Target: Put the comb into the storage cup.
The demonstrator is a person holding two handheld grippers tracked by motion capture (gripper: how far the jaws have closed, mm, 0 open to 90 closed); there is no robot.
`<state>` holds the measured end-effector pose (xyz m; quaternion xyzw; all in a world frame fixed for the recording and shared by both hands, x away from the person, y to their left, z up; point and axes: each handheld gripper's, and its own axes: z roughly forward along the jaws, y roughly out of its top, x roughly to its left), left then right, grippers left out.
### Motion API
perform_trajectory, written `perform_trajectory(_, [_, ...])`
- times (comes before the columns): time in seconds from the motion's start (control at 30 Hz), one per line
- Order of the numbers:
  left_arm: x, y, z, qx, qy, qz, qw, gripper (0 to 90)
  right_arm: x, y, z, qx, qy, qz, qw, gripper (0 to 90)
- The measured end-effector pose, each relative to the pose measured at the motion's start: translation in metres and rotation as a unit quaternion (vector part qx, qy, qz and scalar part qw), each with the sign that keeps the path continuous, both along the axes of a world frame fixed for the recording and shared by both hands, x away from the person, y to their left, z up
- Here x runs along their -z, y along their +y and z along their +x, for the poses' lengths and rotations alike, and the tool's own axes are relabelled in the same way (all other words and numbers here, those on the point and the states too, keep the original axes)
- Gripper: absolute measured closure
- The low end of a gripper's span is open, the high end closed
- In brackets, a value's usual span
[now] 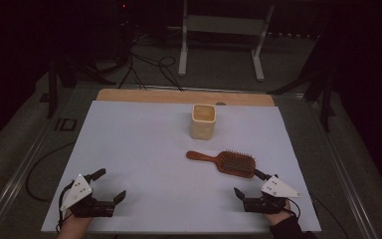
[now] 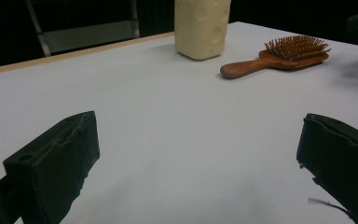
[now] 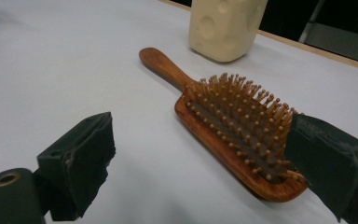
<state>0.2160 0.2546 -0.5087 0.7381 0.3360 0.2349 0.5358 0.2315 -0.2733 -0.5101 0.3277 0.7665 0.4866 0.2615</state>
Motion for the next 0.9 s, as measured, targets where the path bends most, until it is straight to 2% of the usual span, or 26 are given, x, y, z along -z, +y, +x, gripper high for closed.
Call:
perform_trajectory(0.13, [0.0,0.0,-0.001,-0.003,-0.006,0.002,1.0,0.0,-0.001,0.0,-0.001,0.0,0.005,0.004,1.0,8.1])
perform_trajectory(0.23, [-0.001,0.0,-0.001,-0.003,-0.009,0.003,1.0,0.0,-0.002,0.0,-0.001,0.003,0.013,-0.009,0.9999,8.1])
perform_trajectory(0.3, [0.0,0.0,-0.001,-0.004,-0.006,0.005,1.0,0.0,-0.004,0.0,-0.002,0.005,0.018,-0.001,0.9998,8.1])
perform_trajectory(0.47, [0.0,0.0,-0.001,-0.004,-0.009,0.003,1.0,0.0,-0.007,0.0,-0.002,0.014,0.017,-0.01,0.9997,8.0])
perform_trajectory(0.63, [-0.001,0.001,-0.002,-0.006,-0.012,0.0,0.9999,0.0,-0.008,0.006,-0.005,0.008,0.019,-0.031,0.9993,8.1])
perform_trajectory(0.9, [0.0,0.001,-0.001,-0.007,-0.01,-0.002,0.9999,0.0,-0.014,0.009,-0.009,0.009,0.017,-0.033,0.9993,8.1])
